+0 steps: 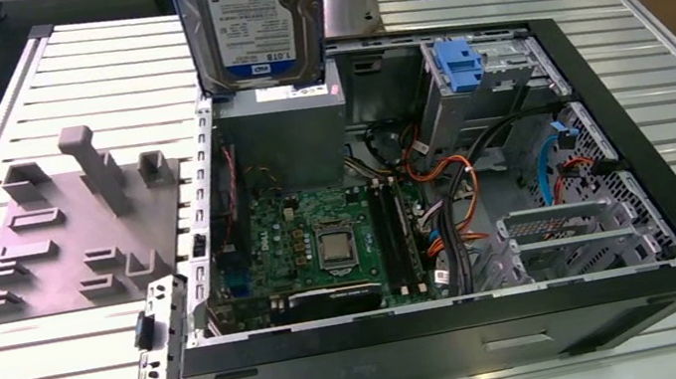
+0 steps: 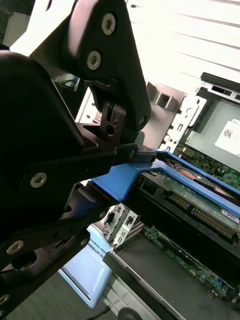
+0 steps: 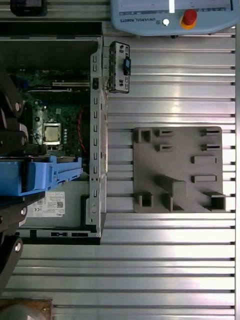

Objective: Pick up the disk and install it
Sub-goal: 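Pick up the disk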

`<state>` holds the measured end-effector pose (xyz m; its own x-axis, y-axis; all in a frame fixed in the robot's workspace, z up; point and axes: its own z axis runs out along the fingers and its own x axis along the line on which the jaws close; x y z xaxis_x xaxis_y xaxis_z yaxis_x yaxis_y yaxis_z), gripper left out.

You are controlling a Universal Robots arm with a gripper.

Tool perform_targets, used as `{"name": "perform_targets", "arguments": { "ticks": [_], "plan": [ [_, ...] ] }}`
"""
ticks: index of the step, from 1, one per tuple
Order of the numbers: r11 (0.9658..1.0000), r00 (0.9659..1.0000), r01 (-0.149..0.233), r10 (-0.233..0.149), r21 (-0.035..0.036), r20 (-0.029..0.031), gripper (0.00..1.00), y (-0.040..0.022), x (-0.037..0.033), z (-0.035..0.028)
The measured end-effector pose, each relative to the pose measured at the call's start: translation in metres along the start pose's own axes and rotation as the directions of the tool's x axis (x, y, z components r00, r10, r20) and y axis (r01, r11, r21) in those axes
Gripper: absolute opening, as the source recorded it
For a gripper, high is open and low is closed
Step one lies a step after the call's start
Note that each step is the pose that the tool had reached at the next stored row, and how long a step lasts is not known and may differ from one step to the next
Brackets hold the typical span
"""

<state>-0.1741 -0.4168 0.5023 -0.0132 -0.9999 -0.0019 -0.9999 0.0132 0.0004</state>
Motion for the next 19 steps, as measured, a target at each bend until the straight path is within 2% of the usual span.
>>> {"name": "perform_targets", "arguments": {
  "ticks": [3, 6, 19],
  "plan": [
    [1.0, 1.0, -0.001, 0.001, 0.0002, -0.0003, 0.36, -0.0002, 0.0052, 0.0005],
    [1.0, 1.0, -0.003, 0.003, 0.0, -0.0004, 0.36, -0.0062, 0.0059, 0.0021],
    [1.0, 1.0, -0.003, 0.003, 0.0001, -0.0002, 0.36, -0.0584, 0.0053, 0.0079]
  ]
}}
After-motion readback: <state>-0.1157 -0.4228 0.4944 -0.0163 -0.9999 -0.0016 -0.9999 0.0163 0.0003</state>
